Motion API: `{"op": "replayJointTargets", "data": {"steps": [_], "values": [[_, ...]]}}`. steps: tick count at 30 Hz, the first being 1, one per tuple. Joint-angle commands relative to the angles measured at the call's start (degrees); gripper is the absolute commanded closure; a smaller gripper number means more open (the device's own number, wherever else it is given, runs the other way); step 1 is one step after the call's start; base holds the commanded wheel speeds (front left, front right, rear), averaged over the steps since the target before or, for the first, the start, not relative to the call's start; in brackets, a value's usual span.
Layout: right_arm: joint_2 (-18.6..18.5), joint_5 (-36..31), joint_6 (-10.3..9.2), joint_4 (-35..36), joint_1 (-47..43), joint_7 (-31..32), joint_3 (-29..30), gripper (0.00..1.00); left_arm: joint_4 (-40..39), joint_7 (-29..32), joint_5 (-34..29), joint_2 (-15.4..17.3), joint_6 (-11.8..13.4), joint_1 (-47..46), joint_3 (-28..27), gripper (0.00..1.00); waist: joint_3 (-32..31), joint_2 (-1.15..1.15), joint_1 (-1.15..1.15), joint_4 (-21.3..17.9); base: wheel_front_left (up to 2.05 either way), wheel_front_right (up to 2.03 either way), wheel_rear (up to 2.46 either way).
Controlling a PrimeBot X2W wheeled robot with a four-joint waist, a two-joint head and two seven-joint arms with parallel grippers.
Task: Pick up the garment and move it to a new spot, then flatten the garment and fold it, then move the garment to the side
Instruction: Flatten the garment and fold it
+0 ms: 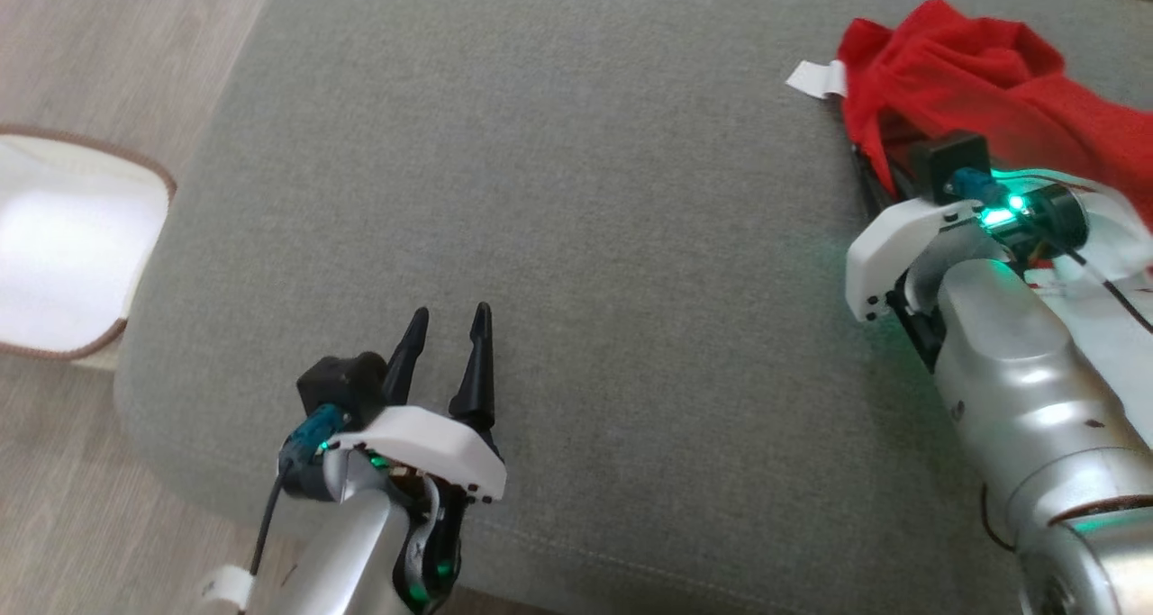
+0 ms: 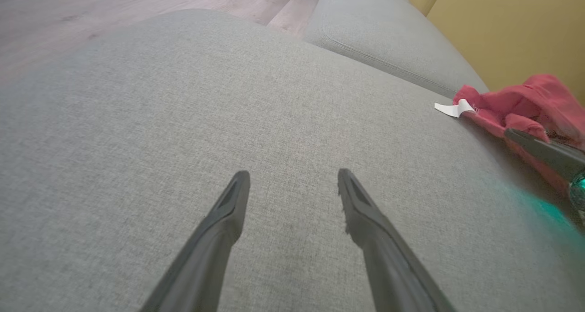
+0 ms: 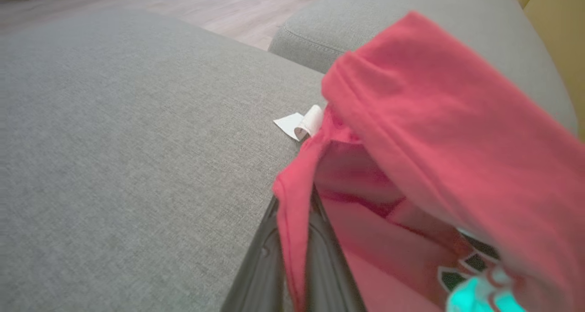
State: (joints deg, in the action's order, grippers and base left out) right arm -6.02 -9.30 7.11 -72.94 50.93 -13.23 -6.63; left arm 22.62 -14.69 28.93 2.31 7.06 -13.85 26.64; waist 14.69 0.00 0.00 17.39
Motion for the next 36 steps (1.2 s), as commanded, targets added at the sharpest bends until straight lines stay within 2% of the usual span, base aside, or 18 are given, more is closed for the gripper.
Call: {"op": "replayJointTargets", "data": {"steps": [1, 4, 6, 7, 11, 13, 14, 15, 16, 20, 24, 29, 36], "values": [[2.2, 2.4, 0.37, 1.9, -0.4, -1.4, -3.3, 1.0, -1.3, -0.3, -0.5, 0.6, -0.1, -0.5, -2.6, 0.0, -1.1, 0.0, 0.0, -1.1, 0.0, 0.0, 0.0], [3.0, 7.2, 0.37, 5.5, -2.8, -1.7, -10.8, 1.0, -1.1, -0.3, -0.9, 0.6, -0.4, -0.2, -2.7, 0.0, -2.2, 0.0, 0.0, -1.6, 0.0, 0.0, 0.0], [3.1, 14.2, 0.37, 12.1, -6.9, -1.7, -19.4, 1.0, -0.8, -0.3, -1.0, 0.6, -0.6, 0.0, -2.8, 0.0, -3.3, 0.0, 0.0, -1.8, 0.0, 0.0, 0.0], [3.1, 14.2, 0.37, 12.1, -6.9, -1.7, -19.4, 1.0, -0.8, -0.3, -1.0, 0.6, -0.6, 0.0, -2.8, 0.0, -3.3, 0.0, 0.0, -1.8, 0.0, 0.0, 0.0], [3.1, 26.7, 0.37, 21.6, -13.2, -1.5, -35.9, 1.0, -0.3, -0.3, -2.1, 0.6, -0.7, 0.9, -3.9, 0.0, -5.2, 0.0, 0.0, -3.4, 0.0, 0.0, 0.0], [2.0, 31.4, 0.37, 24.7, -14.9, -0.3, -42.3, 1.0, -0.1, -0.3, -2.7, 0.6, -0.8, 1.4, -4.5, 0.0, -5.9, 0.0, 0.0, -4.6, 0.0, 0.0, 0.0], [0.2, 36.6, 0.37, 27.5, -16.0, 0.8, -45.9, 0.57, 0.0, -0.3, -3.2, 0.6, -1.0, 1.7, -5.1, 0.0, -6.3, 0.0, 0.0, -5.9, 0.0, 0.0, 0.0], [-0.7, 38.7, 0.37, 29.0, -16.1, 0.6, -47.0, 0.0, 0.0, -0.3, -3.5, 0.6, -1.1, 1.7, -5.3, 0.0, -6.3, 0.0, 0.0, -6.6, 0.0, 0.0, 0.0], [-1.7, 40.4, 0.37, 30.5, -16.0, 0.3, -47.8, 0.0, 0.0, -0.3, -3.8, 0.6, -1.2, 1.6, -5.5, 0.0, -6.3, 0.0, 0.0, -7.3, 0.0, 0.0, 0.0], [-4.6, 46.3, 0.37, 35.0, -16.5, -1.3, -45.8, 0.0, 0.1, -0.3, -4.8, 0.6, -1.6, 0.5, -6.4, 0.0, -6.2, 0.0, 0.0, -10.5, 0.0, 0.0, 0.0], [-6.1, 47.8, 0.37, 39.4, -18.2, -1.7, -40.4, 0.0, 0.5, -0.3, -6.6, 0.6, -2.1, -1.6, -7.8, 0.0, -6.0, 0.0, 0.0, -13.9, 0.0, 0.0, 0.0], [-6.6, 44.2, 0.37, 42.2, -22.2, -1.7, -31.4, 0.0, 2.9, -0.3, -9.2, 0.6, -2.9, -4.5, -10.2, 0.0, -5.2, 0.0, 0.0, -18.2, 0.0, 0.0, 0.0], [-3.2, 37.6, 0.37, 42.2, -26.9, -1.8, -20.8, 0.0, 9.7, -0.3, -13.5, 0.7, -4.5, -8.1, -13.3, 0.0, -3.4, 0.0, 0.0, -23.2, 0.0, 0.0, 0.0]]}}
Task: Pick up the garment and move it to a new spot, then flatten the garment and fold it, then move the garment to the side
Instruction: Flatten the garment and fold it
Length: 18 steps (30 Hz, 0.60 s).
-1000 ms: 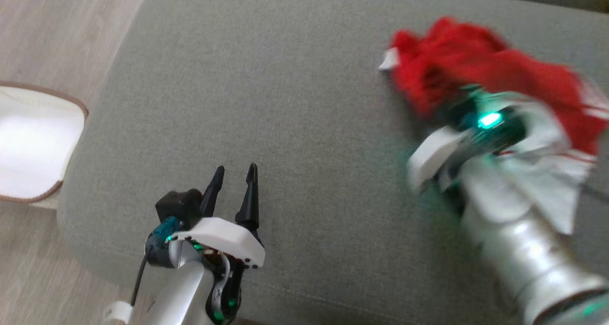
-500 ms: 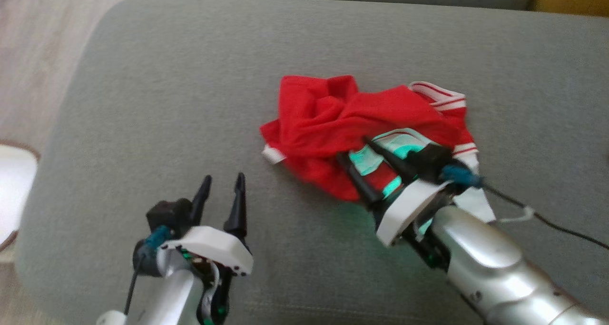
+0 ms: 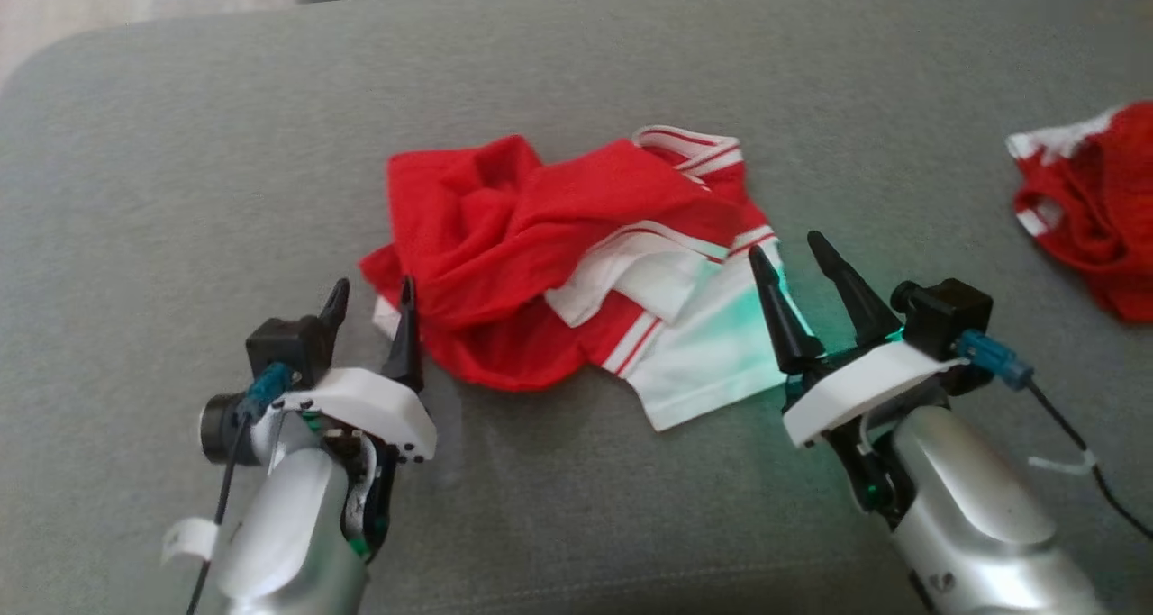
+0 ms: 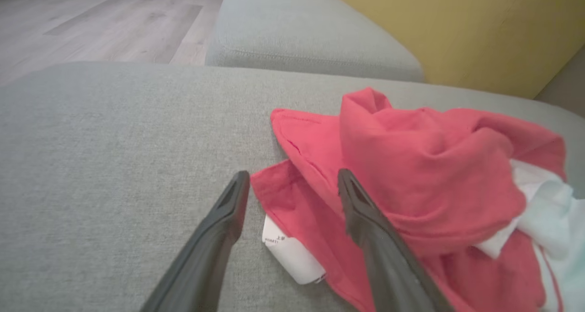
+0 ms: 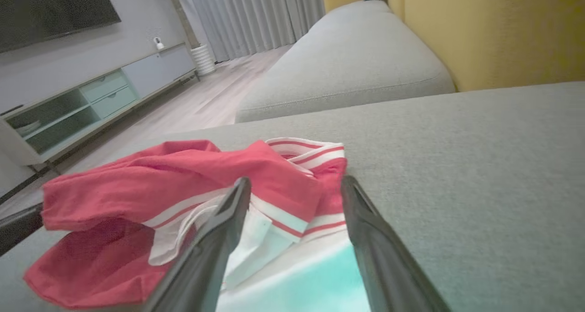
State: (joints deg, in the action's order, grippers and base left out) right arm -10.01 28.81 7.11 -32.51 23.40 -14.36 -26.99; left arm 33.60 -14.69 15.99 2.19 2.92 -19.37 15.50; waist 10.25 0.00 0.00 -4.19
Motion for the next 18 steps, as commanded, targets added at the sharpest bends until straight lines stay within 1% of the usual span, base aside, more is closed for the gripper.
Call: {"op": "replayJointTargets", "data": {"steps": [1, 3, 9, 13, 18], "values": [[1.3, -1.3, 0.37, 1.9, 0.3, -0.6, 0.2, 0.0, 0.0, -0.3, -1.1, 0.9, -0.4, -3.2, -2.6, 0.0, 1.5, 0.0, 0.0, -2.2, 0.0, 0.0, 0.0], [2.0, -2.4, 0.37, 2.1, -0.2, -0.6, 1.4, 0.0, 1.7, -0.3, -1.9, 1.1, -0.6, -4.3, -3.7, 0.0, 2.3, 0.0, 0.0, -3.3, 0.0, 0.0, 0.0], [3.4, -4.1, 0.37, 2.7, -0.7, -0.6, 3.6, 0.0, 5.1, -0.3, -3.2, 1.5, 1.0, -6.5, -8.4, 0.0, 4.3, 0.0, 0.0, -5.7, 0.0, 0.0, 0.0], [3.9, -4.6, 0.37, 2.6, -1.1, -0.6, 4.0, 0.0, 7.8, -0.3, -3.9, 1.4, 1.7, -7.0, -10.0, 0.0, 4.9, 0.0, 0.0, -6.2, 0.0, 0.0, 0.0], [4.3, -4.9, 0.37, 1.7, -1.1, -0.6, 3.9, 0.0, 10.8, -0.3, -3.4, 1.1, 1.2, -7.5, -10.9, 0.0, 5.3, 0.0, 0.0, -6.1, 0.0, 0.0, 0.0]]}}
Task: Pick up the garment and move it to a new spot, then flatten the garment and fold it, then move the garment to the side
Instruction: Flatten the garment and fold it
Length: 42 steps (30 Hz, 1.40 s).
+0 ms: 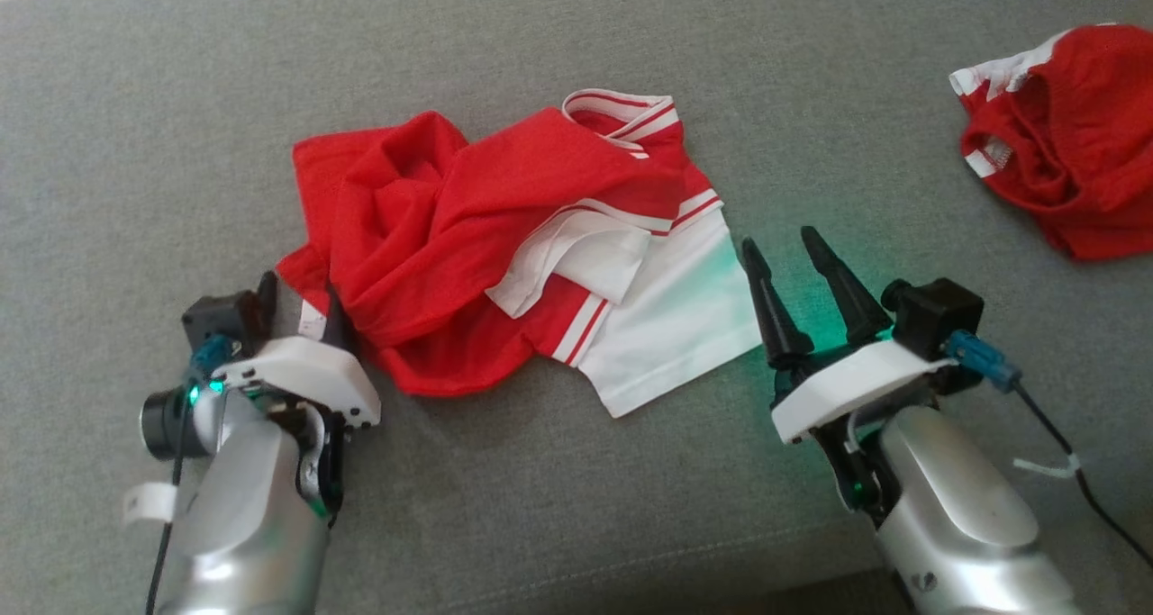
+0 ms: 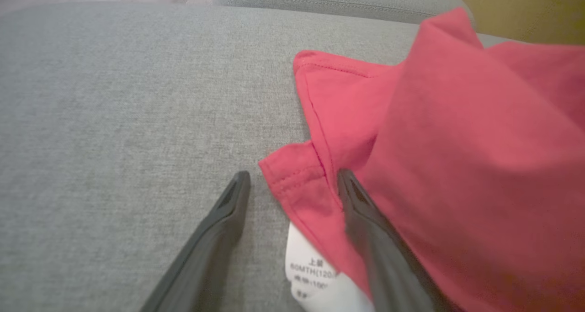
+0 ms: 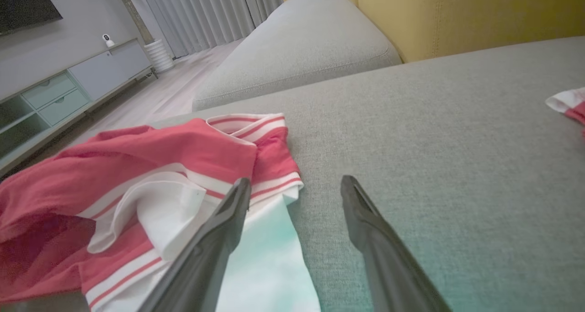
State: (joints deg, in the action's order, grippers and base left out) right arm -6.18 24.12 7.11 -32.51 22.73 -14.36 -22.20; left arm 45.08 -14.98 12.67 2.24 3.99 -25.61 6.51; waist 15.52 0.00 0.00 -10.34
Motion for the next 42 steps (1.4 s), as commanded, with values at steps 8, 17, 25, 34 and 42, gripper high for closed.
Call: {"op": "replayJointTargets", "data": {"steps": [8, 17, 25, 34, 42], "values": [[0.7, -2.4, 0.37, -5.3, 0.6, -0.6, -1.1, 0.0, 1.7, 0.0, 1.2, 0.7, -1.7, -2.6, -1.5, 1.0, 0.5, 0.0, 0.0, 1.6, 0.0, 0.0, 0.0], [1.4, -4.0, 0.37, -13.8, 0.5, 0.5, -2.9, 1.0, -1.7, 0.0, 4.3, 0.7, -2.2, -1.1, 1.4, 1.0, 0.0, 0.0, 0.0, 3.9, 0.0, 0.0, 0.0], [0.0, 3.3, 0.37, -10.0, 0.8, -0.5, -0.7, 1.0, -9.9, 0.0, 5.0, 0.6, -1.3, 2.5, 0.9, 1.0, -4.3, 0.0, 0.0, 6.1, 0.0, 0.0, 0.0], [-4.6, 9.6, 0.37, 3.6, 3.6, -0.6, 6.3, 1.0, -21.3, 0.0, 0.5, 1.6, -4.8, 1.5, -4.3, 1.0, -12.1, 0.0, 0.0, 7.7, 0.0, 0.0, 0.0], [-8.4, 12.0, 0.37, 8.8, 11.3, -0.4, 8.9, 1.0, -26.5, 0.0, -2.9, 5.6, -7.2, -5.6, -6.5, 1.0, -16.5, 0.0, 0.0, 8.9, 0.0, 0.0, 0.0]]}}
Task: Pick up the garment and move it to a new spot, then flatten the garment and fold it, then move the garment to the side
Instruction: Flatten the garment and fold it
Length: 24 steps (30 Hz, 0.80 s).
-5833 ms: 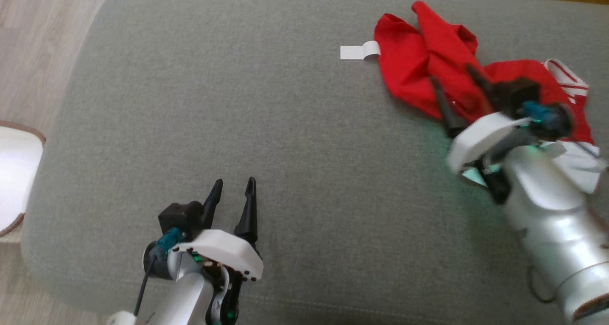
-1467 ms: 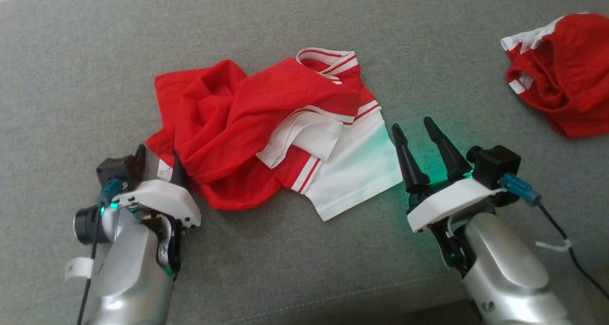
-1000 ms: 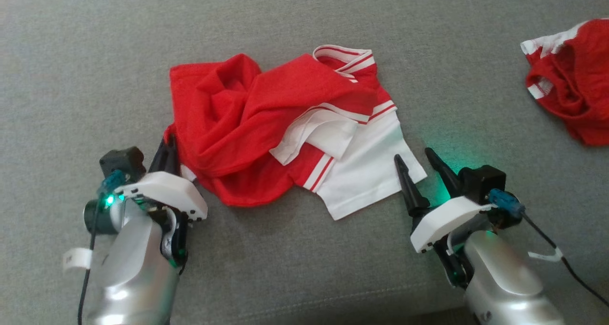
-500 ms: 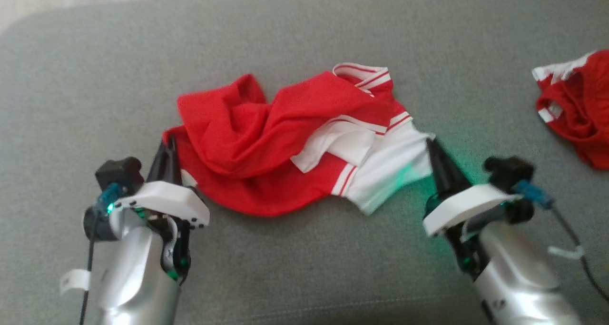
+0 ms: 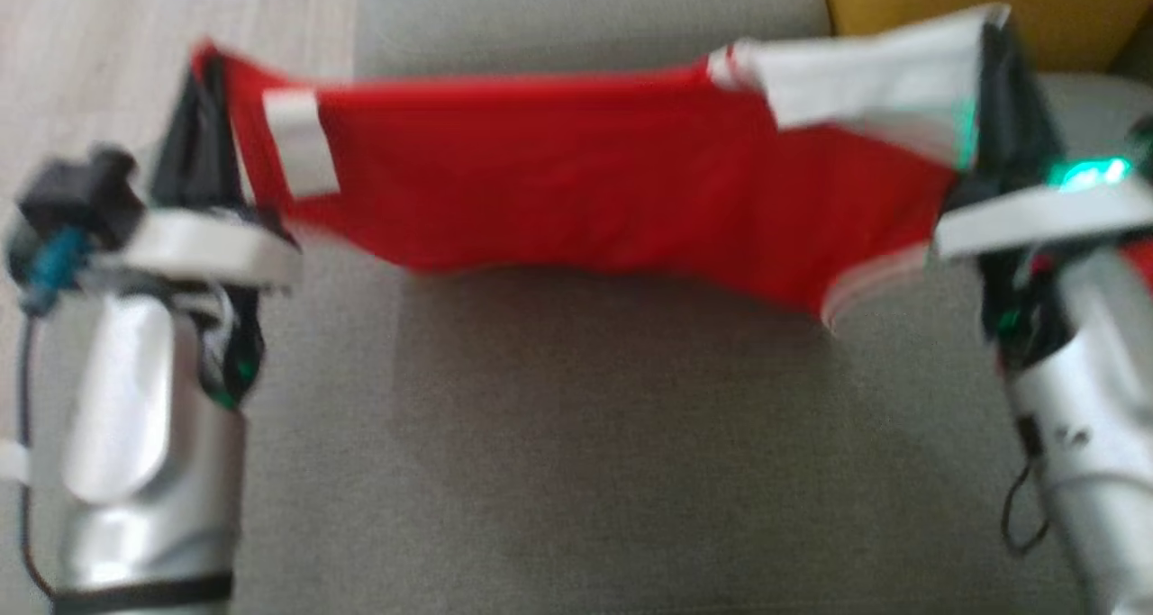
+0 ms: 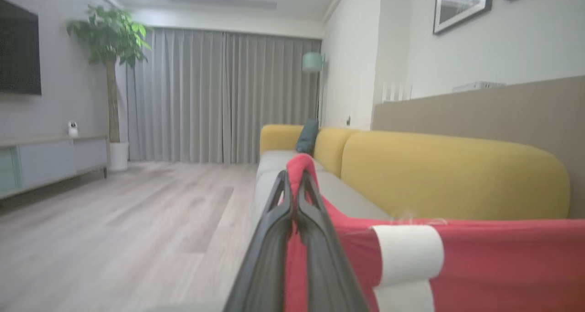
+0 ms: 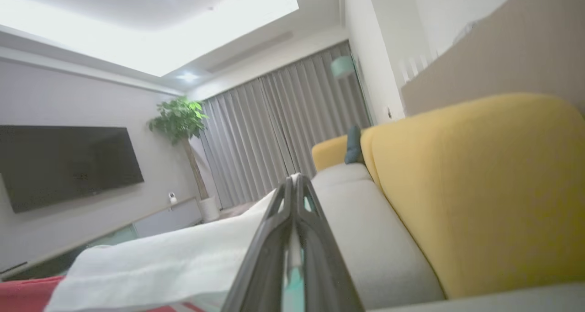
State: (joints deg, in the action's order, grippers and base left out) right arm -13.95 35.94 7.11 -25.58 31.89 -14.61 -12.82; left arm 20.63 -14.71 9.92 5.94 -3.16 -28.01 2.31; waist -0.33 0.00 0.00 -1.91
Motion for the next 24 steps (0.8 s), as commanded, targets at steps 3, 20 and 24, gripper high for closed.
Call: {"op": "replayJointTargets", "data": {"steps": [3, 20, 24], "values": [[-1.9, 1.0, 0.37, 4.3, 5.8, 0.9, 0.1, 1.0, -3.0, -0.2, -0.9, 3.7, -0.8, -6.7, -1.9, 1.0, -1.2, 0.0, 0.0, 0.8, 0.0, 0.0, 0.0], [0.3, -9.7, 0.37, -8.0, 40.5, 4.0, 8.6, 1.0, 3.1, 5.9, -5.5, 7.9, 3.4, -37.6, -0.1, 1.0, 19.9, 0.0, 0.0, 2.0, 0.0, 0.0, 0.0], [1.8, -14.8, 0.37, -13.6, 51.2, 0.0, 14.2, 1.0, 8.2, 0.8, -5.4, 6.9, 5.5, -45.2, -0.9, 1.0, 21.6, 0.0, 0.0, 1.9, 0.0, 0.0, 0.0]]}}
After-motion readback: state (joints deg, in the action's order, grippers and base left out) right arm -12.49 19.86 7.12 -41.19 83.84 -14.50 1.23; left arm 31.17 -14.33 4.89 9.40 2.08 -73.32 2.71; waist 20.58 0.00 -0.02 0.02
